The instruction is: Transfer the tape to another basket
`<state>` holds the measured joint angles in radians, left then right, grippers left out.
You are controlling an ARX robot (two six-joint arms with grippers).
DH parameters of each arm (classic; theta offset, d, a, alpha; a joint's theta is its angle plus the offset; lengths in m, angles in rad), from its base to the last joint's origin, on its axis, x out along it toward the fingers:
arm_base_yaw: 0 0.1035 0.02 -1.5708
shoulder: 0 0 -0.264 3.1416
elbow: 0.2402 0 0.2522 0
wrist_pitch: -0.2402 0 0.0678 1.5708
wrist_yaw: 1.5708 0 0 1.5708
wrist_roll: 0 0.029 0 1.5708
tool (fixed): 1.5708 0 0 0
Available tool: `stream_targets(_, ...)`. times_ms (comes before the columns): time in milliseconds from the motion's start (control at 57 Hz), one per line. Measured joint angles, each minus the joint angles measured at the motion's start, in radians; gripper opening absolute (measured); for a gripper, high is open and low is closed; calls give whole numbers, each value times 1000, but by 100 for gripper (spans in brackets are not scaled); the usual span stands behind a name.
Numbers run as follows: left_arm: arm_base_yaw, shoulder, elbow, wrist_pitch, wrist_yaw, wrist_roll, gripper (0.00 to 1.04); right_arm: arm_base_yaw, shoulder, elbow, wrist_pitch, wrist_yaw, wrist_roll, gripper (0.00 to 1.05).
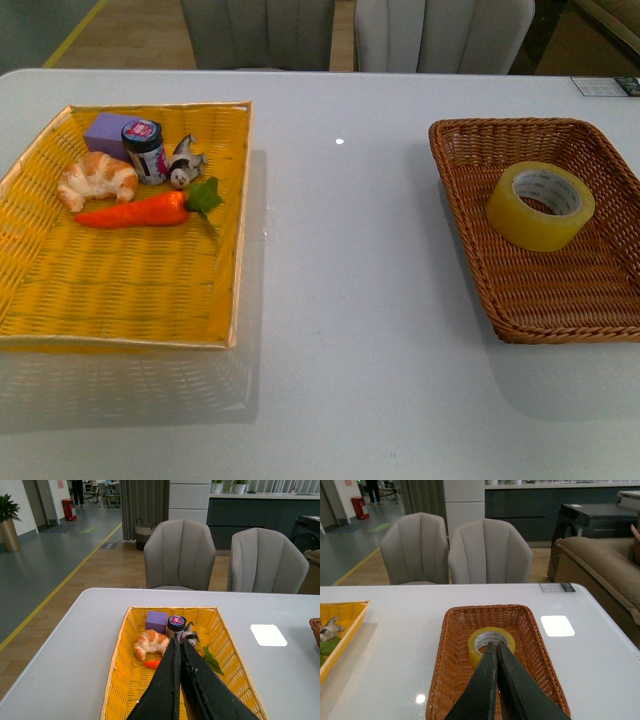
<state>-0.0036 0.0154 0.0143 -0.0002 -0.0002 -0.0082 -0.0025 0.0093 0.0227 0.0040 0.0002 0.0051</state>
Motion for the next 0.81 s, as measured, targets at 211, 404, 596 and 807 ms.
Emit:
stream_targets(211, 0, 0, 0, 0, 0, 0, 2, 0, -3, 0, -2, 0, -2, 9)
stream_targets(404, 0, 0, 0, 0, 0, 0, 44, 0, -3, 0, -2, 0, -1, 53)
stream_targets(596, 0, 0, 0, 0, 0, 0, 81, 0, -3, 0, -2, 0, -2, 90)
stream_targets(807, 0, 0, 0, 0, 0, 2, 96, 0, -4, 0, -2, 0, -2, 96)
